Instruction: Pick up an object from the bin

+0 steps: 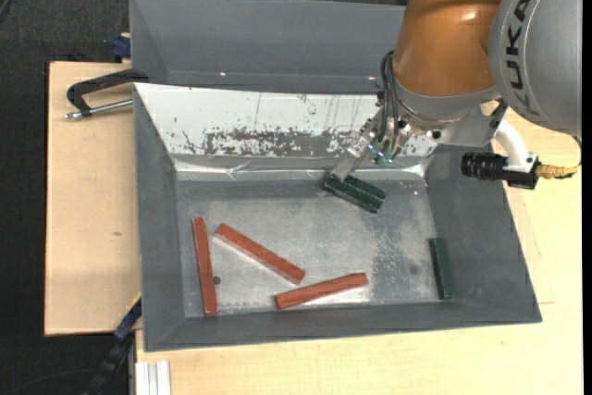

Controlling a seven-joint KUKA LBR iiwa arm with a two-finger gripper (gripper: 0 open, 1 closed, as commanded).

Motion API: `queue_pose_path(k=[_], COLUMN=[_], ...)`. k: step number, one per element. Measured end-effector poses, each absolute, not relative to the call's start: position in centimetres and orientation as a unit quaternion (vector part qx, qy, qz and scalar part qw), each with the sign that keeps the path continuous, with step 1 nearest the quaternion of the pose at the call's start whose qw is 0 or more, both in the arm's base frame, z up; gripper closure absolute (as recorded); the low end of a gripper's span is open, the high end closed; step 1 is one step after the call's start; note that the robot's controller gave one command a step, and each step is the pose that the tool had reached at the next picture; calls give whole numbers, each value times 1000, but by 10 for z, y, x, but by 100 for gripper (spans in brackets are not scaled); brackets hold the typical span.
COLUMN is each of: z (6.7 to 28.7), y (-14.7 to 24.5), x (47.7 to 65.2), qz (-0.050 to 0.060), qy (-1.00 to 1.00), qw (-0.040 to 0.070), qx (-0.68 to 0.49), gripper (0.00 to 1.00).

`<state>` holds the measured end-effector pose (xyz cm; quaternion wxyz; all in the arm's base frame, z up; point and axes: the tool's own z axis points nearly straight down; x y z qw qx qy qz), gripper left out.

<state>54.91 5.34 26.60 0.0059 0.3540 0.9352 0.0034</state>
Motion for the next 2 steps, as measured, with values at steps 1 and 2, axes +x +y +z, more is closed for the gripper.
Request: queue_pose_path(k=[1,2], z=[196,142], y=[51,108], x=[588,572], qz=[0,0], qy=[966,934], qw=[-1,-2], qx=[258,356], gripper=[100,100])
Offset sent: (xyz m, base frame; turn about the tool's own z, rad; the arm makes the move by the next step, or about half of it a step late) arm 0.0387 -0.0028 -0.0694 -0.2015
